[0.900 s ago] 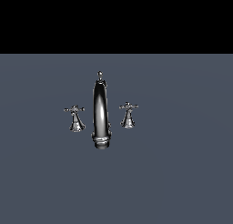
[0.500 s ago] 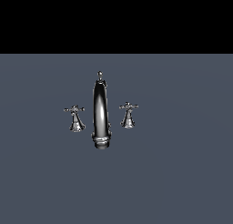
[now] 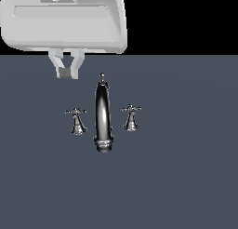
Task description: Turn on the faucet by rotating a designated handle.
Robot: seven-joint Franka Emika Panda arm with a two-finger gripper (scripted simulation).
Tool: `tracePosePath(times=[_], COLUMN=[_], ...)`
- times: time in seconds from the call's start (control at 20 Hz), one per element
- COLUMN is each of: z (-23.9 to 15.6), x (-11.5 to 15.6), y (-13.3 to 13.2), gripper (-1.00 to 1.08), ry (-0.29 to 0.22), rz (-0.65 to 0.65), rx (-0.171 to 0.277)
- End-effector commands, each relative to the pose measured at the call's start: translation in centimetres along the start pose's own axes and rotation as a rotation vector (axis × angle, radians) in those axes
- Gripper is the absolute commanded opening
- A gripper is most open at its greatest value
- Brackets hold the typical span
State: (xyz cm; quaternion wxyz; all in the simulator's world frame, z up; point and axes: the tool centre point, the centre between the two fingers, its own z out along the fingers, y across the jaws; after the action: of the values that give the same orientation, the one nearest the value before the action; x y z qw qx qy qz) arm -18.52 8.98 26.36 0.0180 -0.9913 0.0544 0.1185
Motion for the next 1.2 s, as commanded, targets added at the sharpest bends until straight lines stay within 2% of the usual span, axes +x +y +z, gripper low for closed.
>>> tracePosePath(times=[0.0,0.05,0.1,0.15,0.2,0.25,0.3,0.35,0.4,0.45,0.5,0.55,0.6,0.65,0.7,0.75,0.8,0.85,0.9,0.95,1.0,1.05,1.1,1.15], z=[1.5,1.3,2.0,4.0,2.7,3.3,4.7,5.0,5.7,5.3,7.2,9.0,11.6,10.1,10.1,12.5,13.9,13.1,12.2,10.7,11.7,10.8,11.2,11.3], x=[2.6,4.5,4.7,5.2,8.0,8.4,8.4,9.7,10.7,12.7,12.1,11.8,12.6,15.7,15.7,15.7,15.6,18.6,23.5,23.5,23.1,24.0,25.2,24.6], y=[-1.8,-0.8,-3.8,-2.6,-2.4,-5.2,-7.3,-7.7,-8.0,-8.8,-11.0,-12.5,-8.7,-8.2,-8.2,-8.2,-9.9,-7.6,-3.4,-1.1,-0.8,-1.3,-0.2,-1.8], gripper=[-0.69,-0.72,-0.67,-0.71,-0.54,-0.6,-0.56,-0.5,-0.51,-0.58,-0.85,-0.57,-0.57,-0.54,-0.54,-0.25,-0.83,-0.72,-0.78,-0.78,0.77,0.72,0.82,0.82], ry=[0.014,0.044,0.06,0.049,0.099,0.11,0.103,0.111,0.123,0.161,0.166,0.163,0.144,0.192,0.192,0.188,0.192,0.227,0.283,0.313,0.296,0.337,0.349,0.352], rz=[0.079,0.094,0.024,0.026,0.092,0.033,0.054,0.086,0.131,0.132,0.06,0.017,0.088,0.157,0.157,0.125,0.055,0.14,0.223,0.269,0.293,0.254,0.156,0.128], rx=[0.049,0.037,0.009,-0.025,0.0,0.012,0.039,0.064,0.063,0.072,0.025,0.027,-0.014,0.04,0.04,-0.007,-0.003,0.011,0.016,0.019,-0.009,-0.002,-0.022,-0.027])
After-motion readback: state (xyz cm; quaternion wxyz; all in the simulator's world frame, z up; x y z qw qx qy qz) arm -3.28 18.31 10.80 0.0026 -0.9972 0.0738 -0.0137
